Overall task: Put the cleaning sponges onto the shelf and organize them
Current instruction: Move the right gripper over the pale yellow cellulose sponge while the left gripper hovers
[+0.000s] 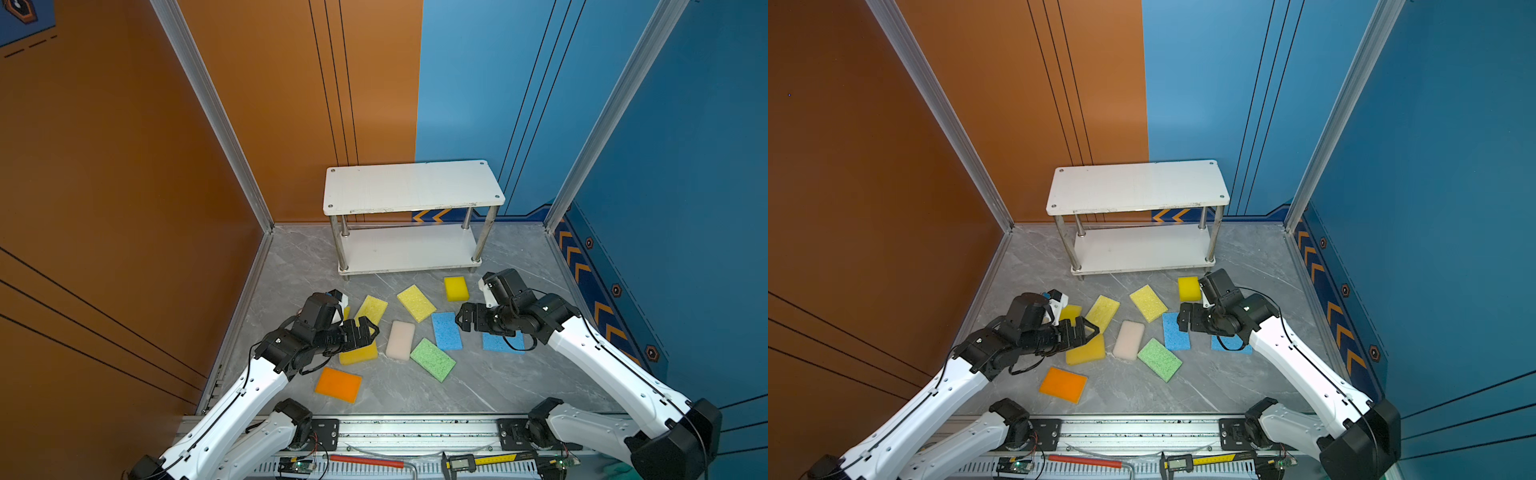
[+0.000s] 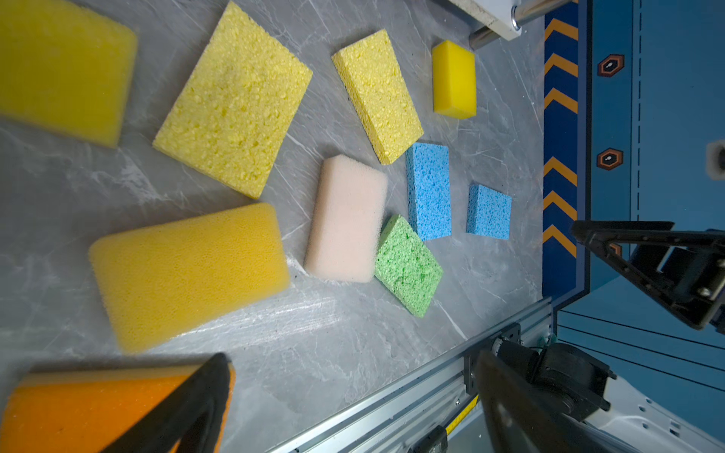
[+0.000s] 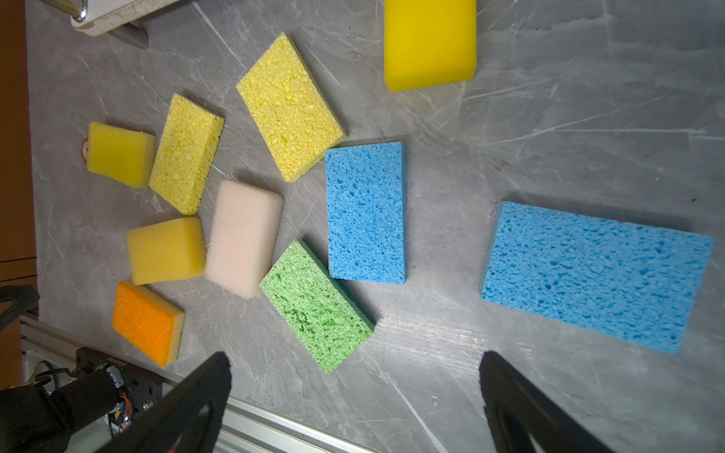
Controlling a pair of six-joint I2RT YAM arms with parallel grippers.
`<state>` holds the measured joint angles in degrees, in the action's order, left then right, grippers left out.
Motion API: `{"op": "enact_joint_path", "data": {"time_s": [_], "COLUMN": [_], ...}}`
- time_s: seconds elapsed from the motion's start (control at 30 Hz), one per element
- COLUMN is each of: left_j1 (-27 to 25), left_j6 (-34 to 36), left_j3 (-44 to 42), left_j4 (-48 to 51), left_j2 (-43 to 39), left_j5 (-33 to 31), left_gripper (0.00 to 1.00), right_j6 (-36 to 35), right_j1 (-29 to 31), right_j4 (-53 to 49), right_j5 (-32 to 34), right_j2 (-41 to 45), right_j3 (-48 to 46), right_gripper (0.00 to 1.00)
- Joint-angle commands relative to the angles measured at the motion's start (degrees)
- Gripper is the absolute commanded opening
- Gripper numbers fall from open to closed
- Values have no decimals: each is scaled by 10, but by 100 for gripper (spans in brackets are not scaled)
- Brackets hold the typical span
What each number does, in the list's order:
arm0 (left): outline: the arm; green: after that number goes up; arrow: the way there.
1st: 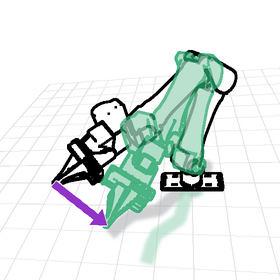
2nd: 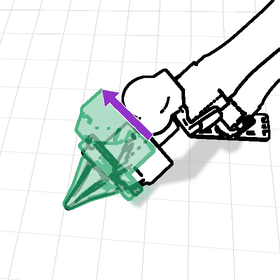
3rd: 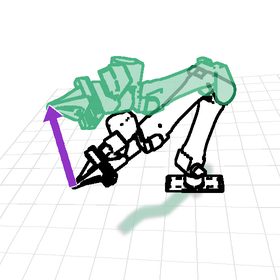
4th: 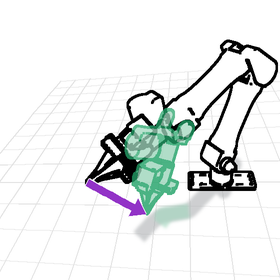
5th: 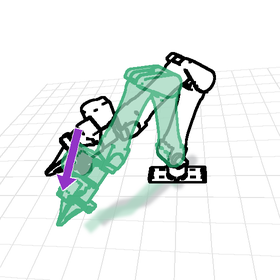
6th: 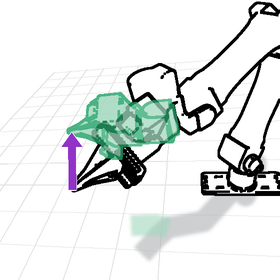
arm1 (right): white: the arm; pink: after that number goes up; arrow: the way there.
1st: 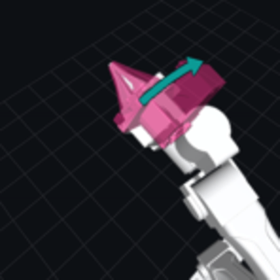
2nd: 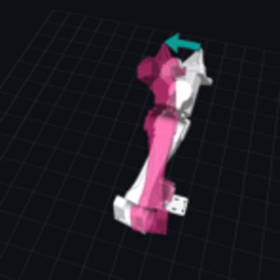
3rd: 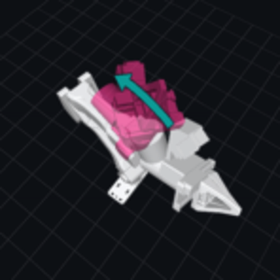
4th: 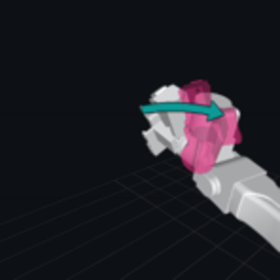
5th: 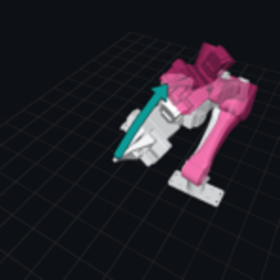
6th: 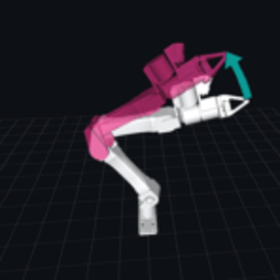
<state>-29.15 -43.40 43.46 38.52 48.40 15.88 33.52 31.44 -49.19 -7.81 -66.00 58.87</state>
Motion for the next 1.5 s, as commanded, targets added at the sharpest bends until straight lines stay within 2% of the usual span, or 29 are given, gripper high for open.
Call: {"op": "enact_joint_path", "data": {"time_s": [0.0, 0.27, 0.43, 0.57, 0.8, 0.9, 1.07, 1.47], "left_j1": [-16, -24, -14, -5, 17, 18, 22, 72], "left_j6": [-21, -70, -131, -163, -136, -127, -130, -133], "left_j3": [-12, -48, -111, -128, -84, -62, -58, -81], "left_j4": [10, -5, -87, -152, -174, -174, -174, -168], "left_j2": [4, -38, -58, -44, 49, 74, 80, 52], "left_j5": [-16, -39, -10, 3, 38, 43, 36, 65], "left_gripper": [98, 98, 98, 98, 98, 98, 98, 98], "right_j6": [13, -41, -59, -78, -128, -152, -172, -195], "right_j1": [18, 39, 41, 41, 38, 37, 24, 5], "right_j4": [-29, -34, -32, -33, -31, -32, -31, -31], "right_j5": [30, 10, -8, -15, -59, -73, -100, -89], "right_j2": [-25, -129, -187, -228, -324, -368, -444, -540], "right_j3": [19, 65, 103, 133, 207, 251, 316, 388], "right_gripper": [100, 100, 100, 99, 90, 89, 78, 75]}}
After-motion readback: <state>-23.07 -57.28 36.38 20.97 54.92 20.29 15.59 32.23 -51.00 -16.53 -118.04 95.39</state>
